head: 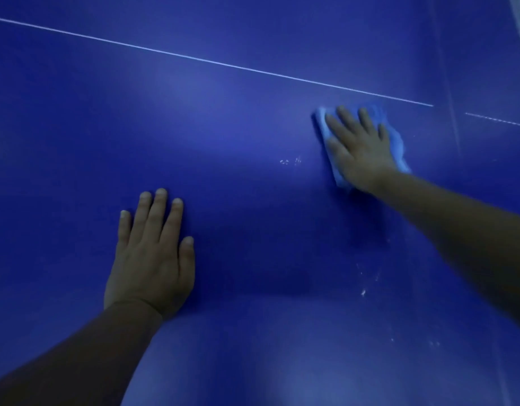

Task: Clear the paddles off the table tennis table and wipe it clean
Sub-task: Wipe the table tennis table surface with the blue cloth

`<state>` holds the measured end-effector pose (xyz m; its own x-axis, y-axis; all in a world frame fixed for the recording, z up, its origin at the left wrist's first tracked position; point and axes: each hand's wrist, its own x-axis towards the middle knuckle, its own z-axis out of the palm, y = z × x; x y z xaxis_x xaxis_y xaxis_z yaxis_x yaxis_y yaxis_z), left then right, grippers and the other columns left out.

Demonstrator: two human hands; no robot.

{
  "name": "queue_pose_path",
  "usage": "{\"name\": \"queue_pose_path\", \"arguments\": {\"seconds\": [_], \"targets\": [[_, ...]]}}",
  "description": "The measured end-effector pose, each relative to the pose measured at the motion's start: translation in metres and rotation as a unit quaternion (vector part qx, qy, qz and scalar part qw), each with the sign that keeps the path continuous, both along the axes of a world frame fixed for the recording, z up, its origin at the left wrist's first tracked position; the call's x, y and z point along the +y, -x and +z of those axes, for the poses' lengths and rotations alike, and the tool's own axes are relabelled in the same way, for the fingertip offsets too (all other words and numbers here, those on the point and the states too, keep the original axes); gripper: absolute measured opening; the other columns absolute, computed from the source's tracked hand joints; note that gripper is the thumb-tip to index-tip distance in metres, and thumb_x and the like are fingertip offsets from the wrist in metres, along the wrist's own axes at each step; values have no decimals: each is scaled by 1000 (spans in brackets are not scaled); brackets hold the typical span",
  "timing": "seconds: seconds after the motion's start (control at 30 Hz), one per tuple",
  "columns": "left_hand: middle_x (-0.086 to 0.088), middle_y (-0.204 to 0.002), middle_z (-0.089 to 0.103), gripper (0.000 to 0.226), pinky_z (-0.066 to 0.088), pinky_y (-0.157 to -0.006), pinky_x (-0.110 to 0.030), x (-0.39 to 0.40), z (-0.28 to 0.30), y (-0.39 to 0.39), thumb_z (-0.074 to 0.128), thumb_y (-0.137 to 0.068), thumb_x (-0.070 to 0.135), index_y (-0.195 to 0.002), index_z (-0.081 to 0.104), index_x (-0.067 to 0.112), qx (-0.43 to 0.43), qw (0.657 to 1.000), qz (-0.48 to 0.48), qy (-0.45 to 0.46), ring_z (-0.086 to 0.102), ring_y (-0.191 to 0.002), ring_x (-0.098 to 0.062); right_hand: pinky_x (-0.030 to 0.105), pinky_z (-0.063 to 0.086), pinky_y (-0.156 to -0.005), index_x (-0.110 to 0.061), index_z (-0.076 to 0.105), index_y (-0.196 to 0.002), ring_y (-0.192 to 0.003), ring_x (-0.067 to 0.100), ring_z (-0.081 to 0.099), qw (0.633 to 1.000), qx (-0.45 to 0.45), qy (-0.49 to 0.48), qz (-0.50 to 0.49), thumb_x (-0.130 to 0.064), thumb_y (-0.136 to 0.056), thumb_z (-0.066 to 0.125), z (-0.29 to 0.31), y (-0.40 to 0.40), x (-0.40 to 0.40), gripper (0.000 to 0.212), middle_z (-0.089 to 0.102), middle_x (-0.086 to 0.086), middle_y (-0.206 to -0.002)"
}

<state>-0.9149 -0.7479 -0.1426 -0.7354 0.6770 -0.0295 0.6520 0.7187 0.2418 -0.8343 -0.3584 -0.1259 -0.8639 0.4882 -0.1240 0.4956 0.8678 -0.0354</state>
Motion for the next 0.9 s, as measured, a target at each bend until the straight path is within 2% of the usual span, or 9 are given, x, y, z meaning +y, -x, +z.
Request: {"name": "queue_pose_path", "arguments": {"seconds": [0.07, 0.17, 0.3, 0.43, 0.5, 0.63, 0.73, 0.8, 0.9], "targets": [[-13, -164, 22, 64, -3, -124, -43, 1, -1, -1, 24, -99, 39, -153, 33, 6, 0, 1000, 1, -5, 9, -153, -27, 59, 7, -118, -36, 17, -157, -153, 27, 4, 1000, -9, 16, -14, -54, -94, 12, 4, 37, 4, 65, 10, -9, -166], [-13, -163, 22, 64, -4, -123, -42, 1, -1, -1, 24, -99, 40, -153, 33, 6, -3, 1000, 2, -12, 10, -153, -28, 62, 10, -117, -35, 19, -157, -153, 31, 7, 993, -20, 9, 113, -54, -95, 13, 4, 49, -28, 65, 13, -5, -166], [-13, -163, 23, 64, -3, -123, -42, 0, -1, -1, 24, -99, 40, -152, 34, 6, -5, 1000, 3, -16, 11, -153, -29, 65, 16, -114, -30, 39, -150, -150, 36, 20, 896, 5, -2, 443, -50, -103, 26, -8, -54, -115, 53, 34, 2, -159], [-13, -164, 21, 65, 1, -124, -48, 1, 0, -1, 22, -99, 40, -153, 32, 5, -3, 1000, 3, -12, 10, -153, -29, 60, 9, -116, -31, 45, -148, -151, 28, 11, 858, -21, 25, 513, -53, -104, 23, -2, -81, -92, 54, 27, -3, -162], [-12, -165, 19, 66, 1, -124, -48, 1, 1, -1, 20, -99, 41, -154, 30, 6, -6, 1000, 5, -7, 8, -153, -28, 60, 13, -113, -33, 37, -149, -150, 33, 16, 886, -37, -24, 461, -51, -104, 23, -6, -53, -62, 50, 21, -4, -163], [-11, -165, 17, 67, -1, -124, -47, 1, 1, -1, 17, -99, 43, -155, 28, 8, -10, 1000, 5, -8, 5, -154, -26, 61, 14, -116, -39, 24, -155, -151, 31, 15, 984, 27, -4, 179, -57, -98, 16, -2, 10, -35, 60, 22, -6, -164], [-10, -166, 15, 69, -1, -124, -46, 0, 1, -2, 14, -98, 45, -156, 27, 9, -16, 1000, 4, -10, 4, -154, -25, 60, 7, -117, -39, 20, -156, -153, 30, 9, 991, 7, 3, 132, -59, -92, 8, 2, 27, -69, 67, 17, -7, -165], [-11, -165, 16, 70, 0, -124, -48, -1, 1, -2, 14, -97, 45, -155, 28, 8, -22, 1000, 5, -14, 5, -154, -26, 65, 14, -113, -33, 33, -153, -149, 38, 19, 957, 11, -4, 289, -54, -96, 20, -3, -6, -116, 62, 29, 0, -162], [-13, -164, 20, 72, 2, -124, -49, -1, 1, -2, 16, -96, 46, -154, 31, 7, -14, 1000, 6, -19, 10, -153, -29, 65, 9, -116, -34, 45, -147, -150, 36, 20, 843, 2, 36, 537, -48, -101, 35, -3, -87, -159, 49, 35, -2, -159]]}}
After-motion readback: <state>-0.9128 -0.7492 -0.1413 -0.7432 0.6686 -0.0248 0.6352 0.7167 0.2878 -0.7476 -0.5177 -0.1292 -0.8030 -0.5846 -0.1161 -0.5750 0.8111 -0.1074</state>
